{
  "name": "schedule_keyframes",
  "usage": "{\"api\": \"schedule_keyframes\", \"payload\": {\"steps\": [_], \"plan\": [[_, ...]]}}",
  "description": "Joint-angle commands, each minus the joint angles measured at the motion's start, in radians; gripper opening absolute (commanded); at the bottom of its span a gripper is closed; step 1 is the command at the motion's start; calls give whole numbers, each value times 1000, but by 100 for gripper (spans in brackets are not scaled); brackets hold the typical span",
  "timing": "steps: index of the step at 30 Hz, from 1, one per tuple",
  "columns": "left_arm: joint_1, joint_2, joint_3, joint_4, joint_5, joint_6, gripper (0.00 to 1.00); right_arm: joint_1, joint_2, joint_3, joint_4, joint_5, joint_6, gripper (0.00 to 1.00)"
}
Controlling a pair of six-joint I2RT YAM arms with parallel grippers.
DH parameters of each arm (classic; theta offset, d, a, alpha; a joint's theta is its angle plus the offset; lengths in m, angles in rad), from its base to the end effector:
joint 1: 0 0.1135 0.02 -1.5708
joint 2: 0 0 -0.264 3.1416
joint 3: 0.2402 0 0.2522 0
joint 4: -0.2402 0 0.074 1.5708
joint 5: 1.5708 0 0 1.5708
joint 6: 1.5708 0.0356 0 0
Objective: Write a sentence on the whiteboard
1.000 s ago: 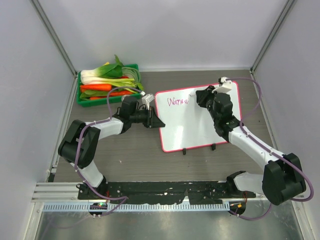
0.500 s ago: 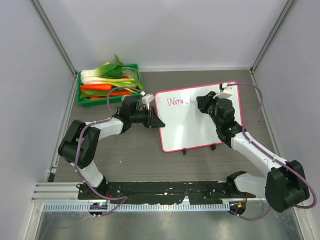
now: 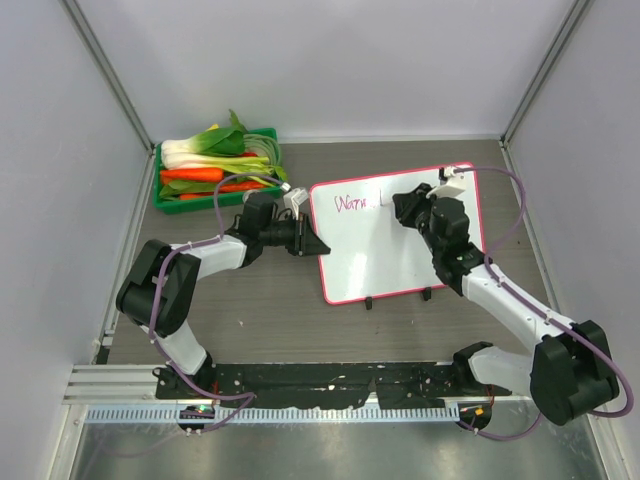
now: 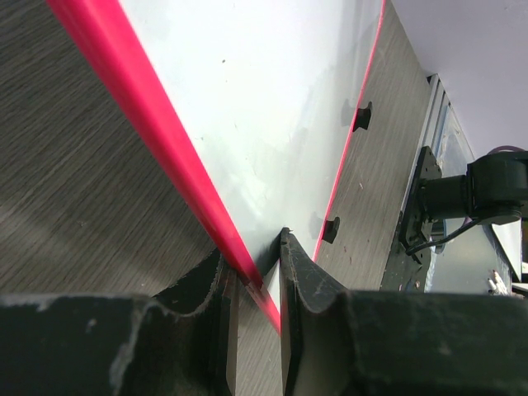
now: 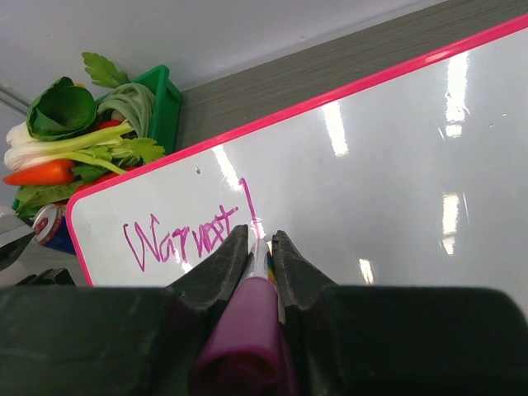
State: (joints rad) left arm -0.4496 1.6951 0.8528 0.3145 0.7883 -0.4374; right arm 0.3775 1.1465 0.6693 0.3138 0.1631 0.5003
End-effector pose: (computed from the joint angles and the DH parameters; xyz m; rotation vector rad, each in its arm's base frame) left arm 0.3008 -0.1732 0.1827 0.5280 2.1515 -1.3407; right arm 0.2477 0.0920 0.2771 0.2291 1.7436 0.5029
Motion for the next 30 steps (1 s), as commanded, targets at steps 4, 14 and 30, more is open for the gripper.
{"api": "schedule_keyframes", "payload": {"steps": [4,14,30], "plan": [[-27,35,-11,-87,-75,121,0,-3,38,64,18,50,-8,1],[-29,34,-11,-87,-75,123,0,-8,59,95,5,88,-23,1],[-29,35,-9,-89,-77,123,0,-17,35,61,-33,95,-34,2]]}}
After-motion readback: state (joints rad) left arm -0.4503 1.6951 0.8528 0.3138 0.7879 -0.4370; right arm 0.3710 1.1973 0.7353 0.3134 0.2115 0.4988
